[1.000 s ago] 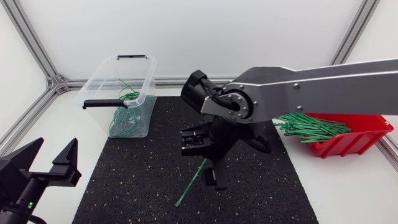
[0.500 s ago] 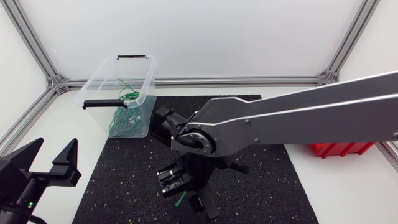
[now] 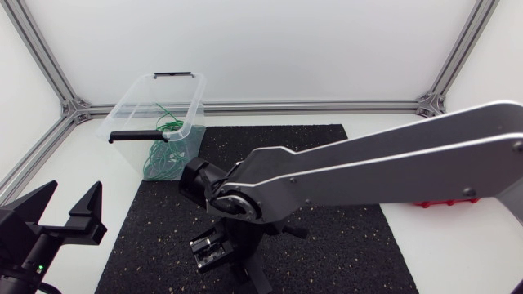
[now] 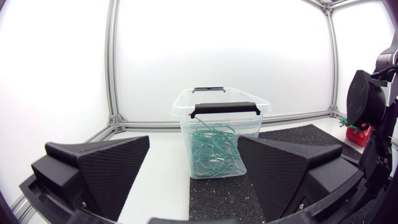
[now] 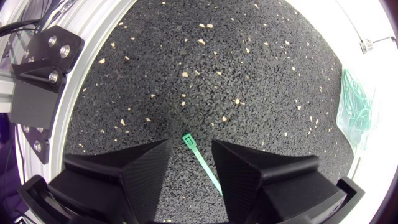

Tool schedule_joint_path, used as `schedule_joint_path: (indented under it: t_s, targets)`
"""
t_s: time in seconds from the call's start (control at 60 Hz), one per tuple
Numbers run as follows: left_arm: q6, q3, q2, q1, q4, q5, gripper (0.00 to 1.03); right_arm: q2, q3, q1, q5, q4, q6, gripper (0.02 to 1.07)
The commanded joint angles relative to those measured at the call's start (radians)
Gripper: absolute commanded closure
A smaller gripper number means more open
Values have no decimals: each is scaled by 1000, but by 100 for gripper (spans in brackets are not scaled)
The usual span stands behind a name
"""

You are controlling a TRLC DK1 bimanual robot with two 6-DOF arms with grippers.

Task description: Take a green cable tie from the red box, thread the tail through the head to close it, then place it in the transparent bin on the left.

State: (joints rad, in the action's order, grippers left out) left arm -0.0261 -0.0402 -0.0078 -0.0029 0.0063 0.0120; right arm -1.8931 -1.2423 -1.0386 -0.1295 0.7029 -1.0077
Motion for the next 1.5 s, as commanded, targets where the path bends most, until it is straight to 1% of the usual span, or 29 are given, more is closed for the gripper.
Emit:
schedule_joint_path:
  t_s: [0.0, 0.1, 0.183, 0.517, 0.85, 1.117, 1.2, 1.267, 1.383, 1.417, 1.483]
  targets:
    - [-3, 39, -6, -3, -22, -6, 4, -34, -17, -6, -1, 0, -39, 64]
    - [-3, 39, -6, -3, -22, -6, 4, -43, -23, -6, -1, 3, -49, 66]
    - [-3, 39, -6, -3, -22, -6, 4, -46, -28, -5, 1, 9, -58, 70]
    - [-3, 39, -6, -3, -20, -6, 4, -61, -45, -9, 28, 38, -100, 70]
    - [-3, 39, -6, -2, -20, -6, 4, -86, -86, -20, 31, 101, -118, 70]
    - [-3, 39, -6, -3, -20, -6, 4, -109, -94, -29, 33, 101, -118, 70]
    - [-3, 39, -6, -5, -20, -6, 4, -112, -95, -29, 33, 101, -118, 77]
    - [-3, 39, -4, -5, -20, -6, 4, -112, -95, -29, 34, 101, -120, 80]
    - [-3, 39, -4, -6, -20, -6, 4, -113, -94, -29, 36, 101, -123, 81]
    - [-3, 39, -4, -6, -20, -6, 4, -115, -94, -29, 36, 104, -126, 86]
    - [-3, 39, -4, -6, -20, -6, 4, -118, -97, -29, 39, 113, -131, 87]
